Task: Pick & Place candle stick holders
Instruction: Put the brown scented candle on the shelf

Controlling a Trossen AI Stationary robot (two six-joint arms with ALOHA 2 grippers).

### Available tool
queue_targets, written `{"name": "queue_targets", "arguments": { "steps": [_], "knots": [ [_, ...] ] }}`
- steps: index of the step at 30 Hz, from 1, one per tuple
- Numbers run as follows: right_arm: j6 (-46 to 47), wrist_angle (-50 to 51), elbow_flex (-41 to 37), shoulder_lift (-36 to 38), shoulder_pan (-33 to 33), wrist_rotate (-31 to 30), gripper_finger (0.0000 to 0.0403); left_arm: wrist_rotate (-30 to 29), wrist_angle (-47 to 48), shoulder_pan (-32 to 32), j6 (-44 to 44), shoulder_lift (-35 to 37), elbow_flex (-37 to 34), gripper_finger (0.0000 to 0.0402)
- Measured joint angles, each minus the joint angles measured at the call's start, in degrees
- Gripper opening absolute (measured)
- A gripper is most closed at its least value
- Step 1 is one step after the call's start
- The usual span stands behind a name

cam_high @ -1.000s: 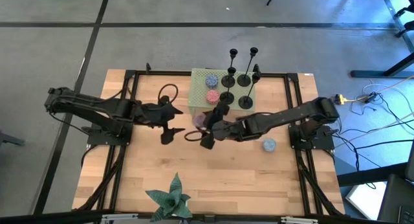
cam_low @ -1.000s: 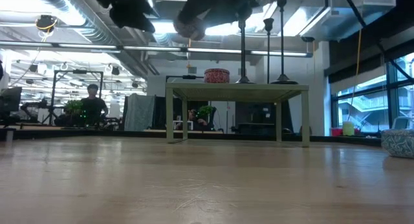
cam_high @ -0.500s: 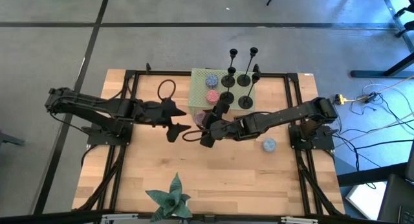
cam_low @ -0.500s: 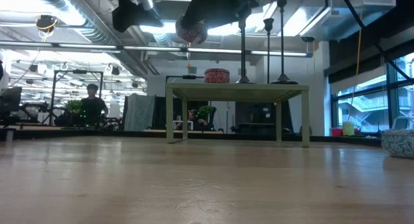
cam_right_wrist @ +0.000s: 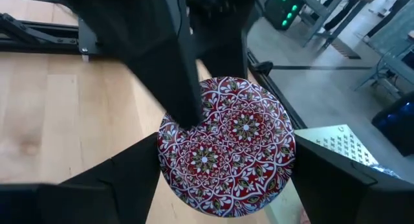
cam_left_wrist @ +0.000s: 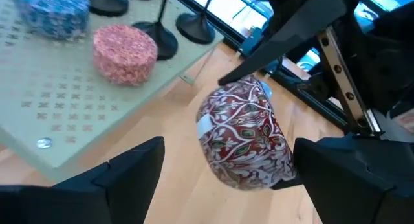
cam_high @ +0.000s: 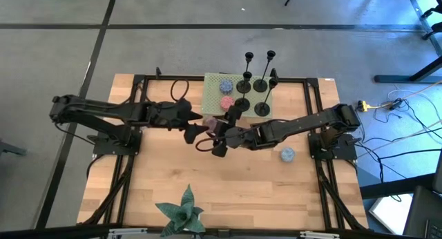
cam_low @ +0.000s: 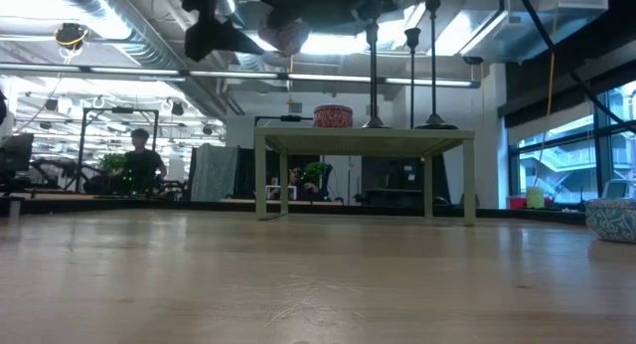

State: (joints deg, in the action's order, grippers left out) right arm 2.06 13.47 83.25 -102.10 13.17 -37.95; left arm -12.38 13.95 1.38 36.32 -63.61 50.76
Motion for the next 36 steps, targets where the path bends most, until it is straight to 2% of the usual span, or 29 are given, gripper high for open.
{"name": "queue_targets", "arguments": {
  "steps": [6,15,25,36],
  "knots": [
    [-1.0,-0.7,0.0,0.0,0.0,-0.1,0.0307,5.1,-4.5,-0.8,-1.3,-1.9,0.0,0.0317],
    [-1.7,-0.4,0.0,0.0,0.0,-0.8,0.0307,4.8,-5.0,-0.9,-1.2,-1.9,0.0,0.0223],
    [-6.0,-0.4,0.0,0.0,-0.1,-0.4,0.0318,3.6,-4.9,-1.2,-1.7,-1.9,0.0,0.0229],
    [-7.0,-0.6,0.0,0.1,0.0,-0.4,0.0327,3.5,-4.5,-1.2,-3.4,-1.9,0.0,0.0214]
  ]
}}
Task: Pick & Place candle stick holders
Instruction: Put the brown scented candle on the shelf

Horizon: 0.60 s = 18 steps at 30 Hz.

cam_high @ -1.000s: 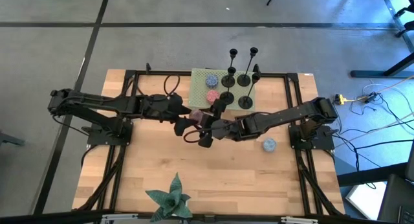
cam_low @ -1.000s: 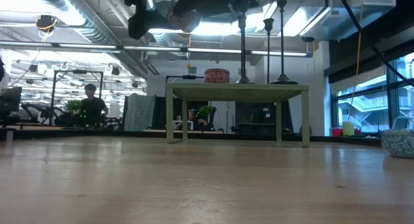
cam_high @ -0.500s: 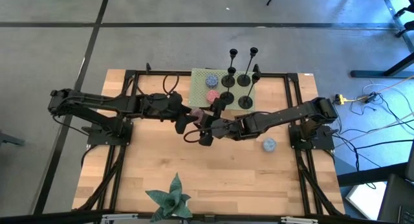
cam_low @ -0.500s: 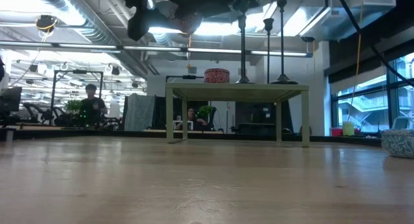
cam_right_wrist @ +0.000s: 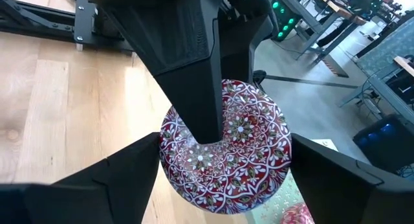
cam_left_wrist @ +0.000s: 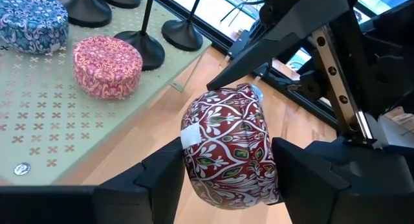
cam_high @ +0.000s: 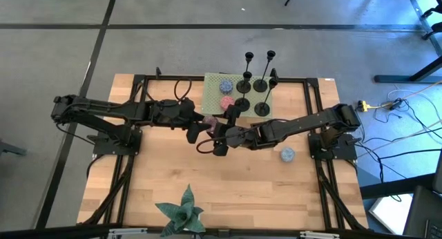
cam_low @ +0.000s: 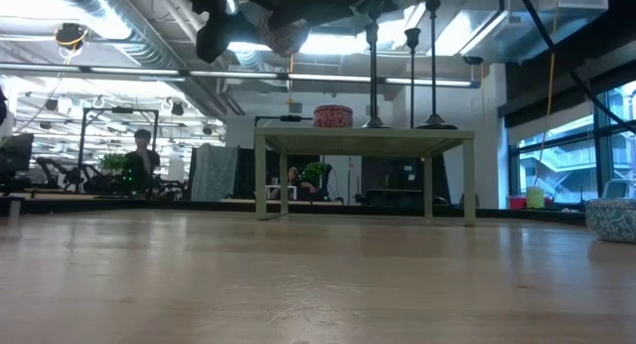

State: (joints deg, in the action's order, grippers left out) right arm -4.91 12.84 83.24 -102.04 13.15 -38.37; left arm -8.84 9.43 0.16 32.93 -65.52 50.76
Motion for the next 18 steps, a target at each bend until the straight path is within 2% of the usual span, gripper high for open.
{"name": "queue_targets", "arguments": {
  "steps": [11,18],
  "knots": [
    [-0.3,-0.1,0.0,0.0,0.0,-0.1,0.0328,-0.4,0.0,0.0,-0.3,0.0,0.0,0.0211],
    [-6.1,-0.4,0.0,0.0,0.8,-2.9,0.0328,-0.4,0.1,0.0,-0.5,0.0,0.0,0.0204]
  ]
}}
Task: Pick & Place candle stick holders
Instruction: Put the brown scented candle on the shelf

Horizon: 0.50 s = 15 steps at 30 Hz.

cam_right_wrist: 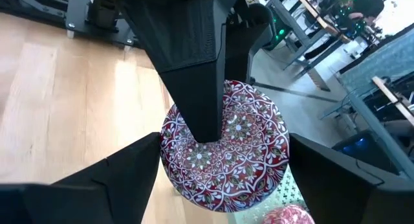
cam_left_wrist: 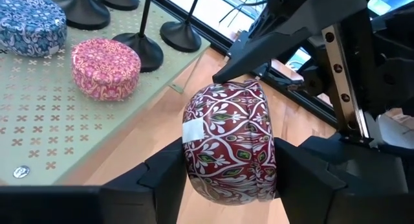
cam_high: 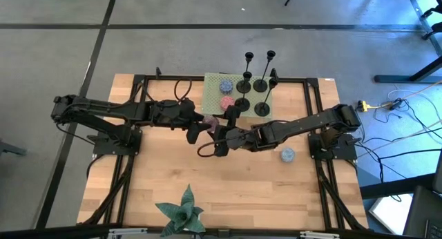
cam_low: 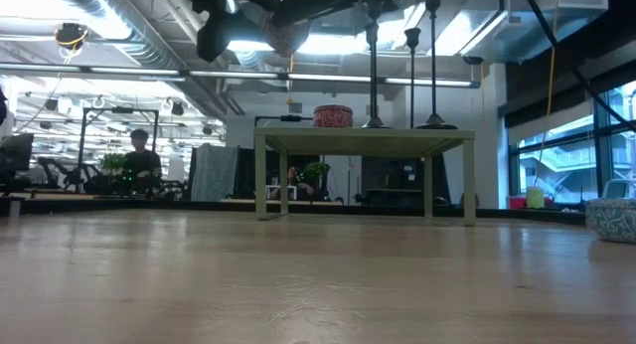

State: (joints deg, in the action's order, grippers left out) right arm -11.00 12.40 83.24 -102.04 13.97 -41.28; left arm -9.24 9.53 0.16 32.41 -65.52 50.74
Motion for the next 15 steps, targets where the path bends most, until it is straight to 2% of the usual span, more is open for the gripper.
{"name": "queue_targets", "arguments": {
  "steps": [15],
  "knots": [
    [-1.5,-0.2,0.0,0.3,1.3,-0.5,0.0328,-0.3,0.7,0.0,-0.7,0.0,0.0,0.0199]
  ]
}}
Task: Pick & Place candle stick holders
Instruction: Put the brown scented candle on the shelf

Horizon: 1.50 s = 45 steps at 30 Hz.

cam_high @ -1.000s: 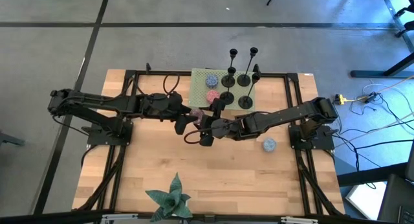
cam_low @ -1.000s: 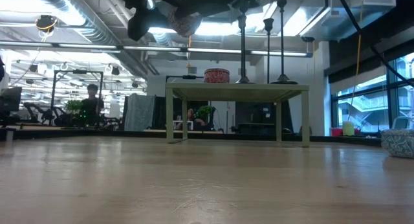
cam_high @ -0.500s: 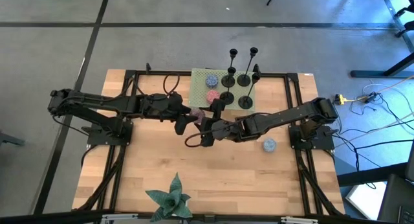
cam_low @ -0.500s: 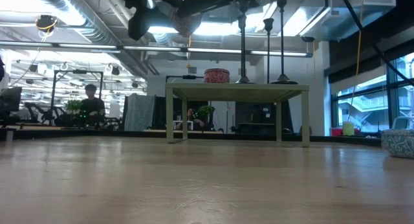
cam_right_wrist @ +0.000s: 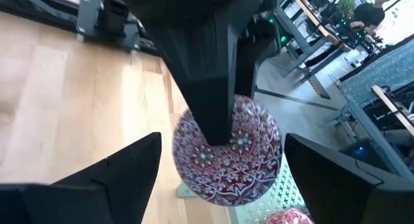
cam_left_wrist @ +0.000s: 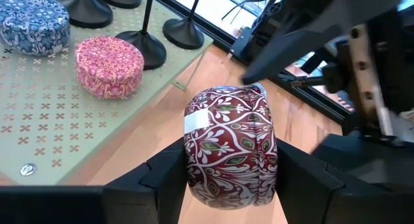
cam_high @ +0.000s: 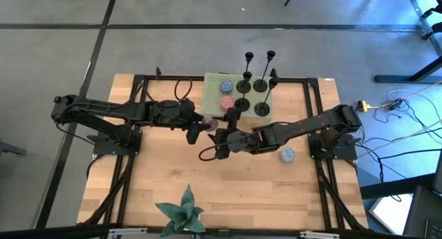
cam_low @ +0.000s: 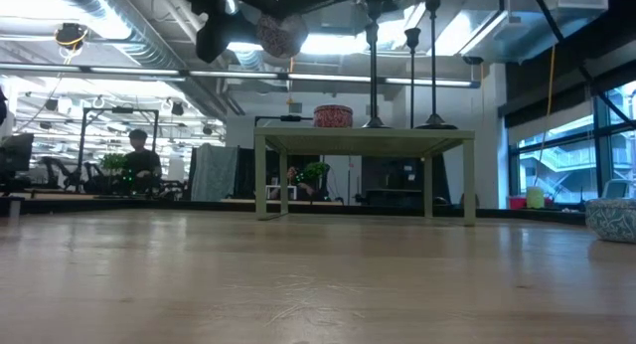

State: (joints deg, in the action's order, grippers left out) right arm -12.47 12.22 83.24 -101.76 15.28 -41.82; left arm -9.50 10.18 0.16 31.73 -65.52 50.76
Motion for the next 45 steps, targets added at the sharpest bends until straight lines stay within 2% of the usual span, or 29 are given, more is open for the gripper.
{"name": "queue_targets", "arguments": {
  "steps": [11,16,18,26,30,33,36,41,45],
  "knots": [
    [0.0,0.4,0.0,4.7,2.5,-0.6,0.0328,-3.0,0.4,-2.4,-1.0,0.0,0.0,0.0189],
    [0.5,7.0,0.0,10.0,5.2,-0.7,0.0328,-3.0,0.5,-7.1,-1.0,0.0,0.0,0.0189],
    [3.5,10.8,0.0,12.3,6.5,-0.8,0.0328,-2.1,0.8,-9.9,-1.2,0.0,0.0,0.0188],
    [27.6,29.2,-1.1,19.3,12.1,0.5,0.0328,14.5,0.0,-26.2,-1.5,0.0,0.0,0.0189],
    [31.2,28.0,-6.5,19.2,14.8,-3.0,0.0328,20.9,-1.3,-34.6,-1.0,-0.8,0.0,0.0190],
    [35.8,26.9,-11.4,19.2,15.4,-8.6,0.0328,24.0,-2.3,-39.8,-0.9,-3.3,0.0,0.0187],
    [41.7,28.9,-15.8,21.0,15.0,-12.4,0.0328,28.1,-5.4,-43.0,1.0,-7.6,0.0,0.0187],
    [48.4,29.2,-24.0,27.3,13.1,-5.5,0.0328,38.0,-17.2,-44.9,5.0,-14.9,0.1,0.0188],
    [51.0,28.1,-29.8,33.1,12.2,-5.1,0.0328,38.2,-19.5,-45.5,6.3,-15.8,1.4,0.0187]
  ]
}}
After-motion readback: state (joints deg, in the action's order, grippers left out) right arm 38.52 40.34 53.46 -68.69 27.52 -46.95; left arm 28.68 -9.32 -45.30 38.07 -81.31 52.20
